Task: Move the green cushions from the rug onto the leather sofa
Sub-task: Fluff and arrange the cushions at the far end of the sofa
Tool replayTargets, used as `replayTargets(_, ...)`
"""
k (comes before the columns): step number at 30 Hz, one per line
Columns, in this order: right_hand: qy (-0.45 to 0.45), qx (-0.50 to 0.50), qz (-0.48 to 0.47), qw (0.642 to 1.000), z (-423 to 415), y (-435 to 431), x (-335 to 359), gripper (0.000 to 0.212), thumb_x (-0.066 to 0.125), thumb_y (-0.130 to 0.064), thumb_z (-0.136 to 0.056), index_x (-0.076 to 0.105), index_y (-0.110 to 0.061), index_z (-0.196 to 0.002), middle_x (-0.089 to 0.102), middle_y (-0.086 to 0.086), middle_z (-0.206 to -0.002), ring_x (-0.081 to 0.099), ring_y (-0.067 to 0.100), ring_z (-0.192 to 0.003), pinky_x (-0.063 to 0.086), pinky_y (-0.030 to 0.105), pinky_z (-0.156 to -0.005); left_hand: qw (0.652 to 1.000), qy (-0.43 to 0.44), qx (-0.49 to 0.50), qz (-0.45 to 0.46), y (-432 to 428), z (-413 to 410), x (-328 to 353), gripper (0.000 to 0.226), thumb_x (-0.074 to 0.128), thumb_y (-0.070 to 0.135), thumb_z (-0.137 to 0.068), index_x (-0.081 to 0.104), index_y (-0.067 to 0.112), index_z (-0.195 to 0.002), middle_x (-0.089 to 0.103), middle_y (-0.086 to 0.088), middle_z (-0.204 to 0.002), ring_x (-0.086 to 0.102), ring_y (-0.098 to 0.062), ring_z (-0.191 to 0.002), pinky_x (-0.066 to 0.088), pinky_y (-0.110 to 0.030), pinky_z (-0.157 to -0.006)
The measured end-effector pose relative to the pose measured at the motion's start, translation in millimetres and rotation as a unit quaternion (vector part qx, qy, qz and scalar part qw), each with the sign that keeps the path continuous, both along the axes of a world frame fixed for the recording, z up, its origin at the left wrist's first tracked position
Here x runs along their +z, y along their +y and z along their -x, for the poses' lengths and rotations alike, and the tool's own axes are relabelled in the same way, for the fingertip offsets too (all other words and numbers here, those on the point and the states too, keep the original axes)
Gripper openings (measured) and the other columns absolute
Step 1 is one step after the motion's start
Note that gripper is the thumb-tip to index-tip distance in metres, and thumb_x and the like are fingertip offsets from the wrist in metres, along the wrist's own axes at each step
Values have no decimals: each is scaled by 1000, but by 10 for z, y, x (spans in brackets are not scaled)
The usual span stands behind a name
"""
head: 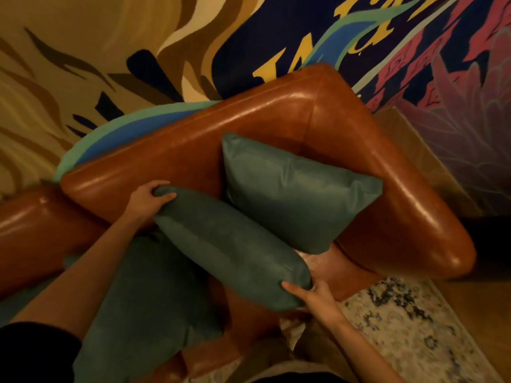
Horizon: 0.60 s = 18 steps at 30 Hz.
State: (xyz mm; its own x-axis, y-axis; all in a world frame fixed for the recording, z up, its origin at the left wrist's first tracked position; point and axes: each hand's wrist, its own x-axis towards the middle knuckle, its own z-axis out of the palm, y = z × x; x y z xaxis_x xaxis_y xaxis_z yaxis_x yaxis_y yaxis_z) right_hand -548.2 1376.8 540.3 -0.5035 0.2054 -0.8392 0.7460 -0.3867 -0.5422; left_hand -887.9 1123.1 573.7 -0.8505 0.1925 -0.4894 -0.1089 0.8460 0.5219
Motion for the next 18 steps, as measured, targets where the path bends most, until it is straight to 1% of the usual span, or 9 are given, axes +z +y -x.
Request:
replayTargets(3,36,13,-107,994,93,83,-70,40,79,-11,-77,64,-10,-114,72,9,-112,70,22,-102,54,46,-95,999,51,-3,-5,-60,-42,54,33,64,6,-87,64,9,-120,64,-12,-121,58,-26,-115,43,-29,-94)
replayTargets(5,51,25,-136,989,198,213,-72,39,75,-7,-80,63,0,-116,69,12,-115,70,18,-97,56,36,-91,998,65,4,-8,-77,-66,88,31,63,2,-87,66,5,-118,66,-13,-117,61,-26,-111,44,-27,-92)
replayTargets(6,52,22,-147,988,266,281,-54,37,73,-4,-81,62,3,-115,69,14,-114,70,12,-90,57,29,-86,998,64,13,-13,-87,-68,88,31,64,2,-87,66,4,-118,67,-15,-117,62,-27,-110,46,-28,-92)
replayTargets(7,52,19,-156,986,308,349,-65,34,73,-4,-81,63,4,-113,69,14,-111,70,9,-84,57,27,-82,998,63,18,-16,-108,-72,86,31,64,3,-87,66,4,-118,67,-16,-117,62,-28,-109,47,-29,-92)
replayTargets(10,34,23,-181,983,420,476,-88,23,76,-15,-81,68,-8,-102,72,11,-105,70,22,-92,57,44,-87,998,66,20,-13,-125,-39,39,31,65,8,-87,66,6,-118,67,-14,-118,62,-25,-109,47,-30,-94)
replayTargets(11,31,15,-183,983,441,493,-113,21,76,-17,-81,69,-11,-99,73,11,-103,70,25,-93,56,46,-88,997,71,20,-16,-102,-23,22,31,65,8,-87,65,7,-118,66,-14,-120,61,-25,-111,46,-30,-96)
replayTargets(13,23,-23,-172,984,511,482,-158,23,76,-17,-81,69,-9,-101,72,13,-106,70,28,-95,56,47,-89,996,86,33,-18,-34,26,-16,33,64,10,-88,64,6,-121,64,-15,-123,59,-26,-115,44,-31,-100)
replayTargets(15,21,-56,-161,985,628,461,-188,29,74,-11,-82,67,-2,-108,71,15,-107,68,30,-96,55,49,-90,993,86,74,-21,23,81,-70,39,64,14,-89,60,6,-127,60,-17,-129,56,-28,-120,40,-30,-103)
replayTargets(18,3,-72,-152,986,810,445,-257,29,74,-11,-82,66,-1,-109,69,16,-108,67,33,-98,54,52,-91,993,43,101,-46,74,82,-223,56,64,24,-90,45,8,-140,50,-15,-140,49,-30,-128,37,-33,-108)
